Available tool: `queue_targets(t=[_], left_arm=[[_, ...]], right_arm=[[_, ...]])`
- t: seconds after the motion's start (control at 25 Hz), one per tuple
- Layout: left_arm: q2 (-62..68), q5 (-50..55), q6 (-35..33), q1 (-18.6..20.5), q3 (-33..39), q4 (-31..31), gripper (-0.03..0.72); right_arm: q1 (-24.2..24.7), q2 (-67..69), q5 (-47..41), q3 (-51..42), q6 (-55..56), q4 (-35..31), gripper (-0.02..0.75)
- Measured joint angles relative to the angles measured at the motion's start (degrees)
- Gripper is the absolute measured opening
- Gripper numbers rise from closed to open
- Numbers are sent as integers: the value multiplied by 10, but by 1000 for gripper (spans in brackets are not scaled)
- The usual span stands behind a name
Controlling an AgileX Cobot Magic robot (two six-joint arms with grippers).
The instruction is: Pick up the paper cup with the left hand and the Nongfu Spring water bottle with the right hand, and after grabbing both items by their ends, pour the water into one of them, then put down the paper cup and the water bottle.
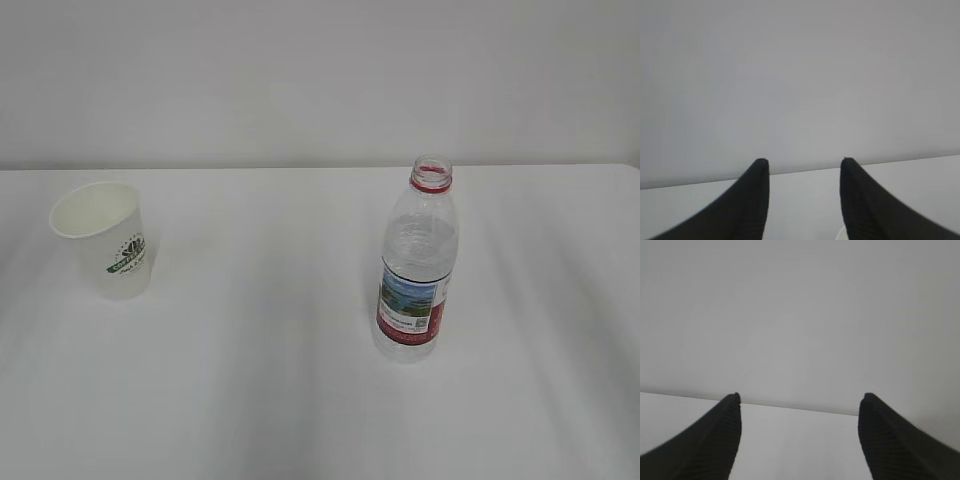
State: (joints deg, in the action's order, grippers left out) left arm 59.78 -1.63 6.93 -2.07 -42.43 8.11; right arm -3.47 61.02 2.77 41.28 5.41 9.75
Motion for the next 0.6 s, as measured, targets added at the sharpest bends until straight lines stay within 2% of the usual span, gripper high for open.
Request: queue_targets(t=[0.2,0.6], left_arm=[[5,-18,0,0,0,-8,340],[60,-83,0,0,11,64,319]], right_arm=[[0,7,21,0,0,0,549],[0,17,23,0,0,0,549]])
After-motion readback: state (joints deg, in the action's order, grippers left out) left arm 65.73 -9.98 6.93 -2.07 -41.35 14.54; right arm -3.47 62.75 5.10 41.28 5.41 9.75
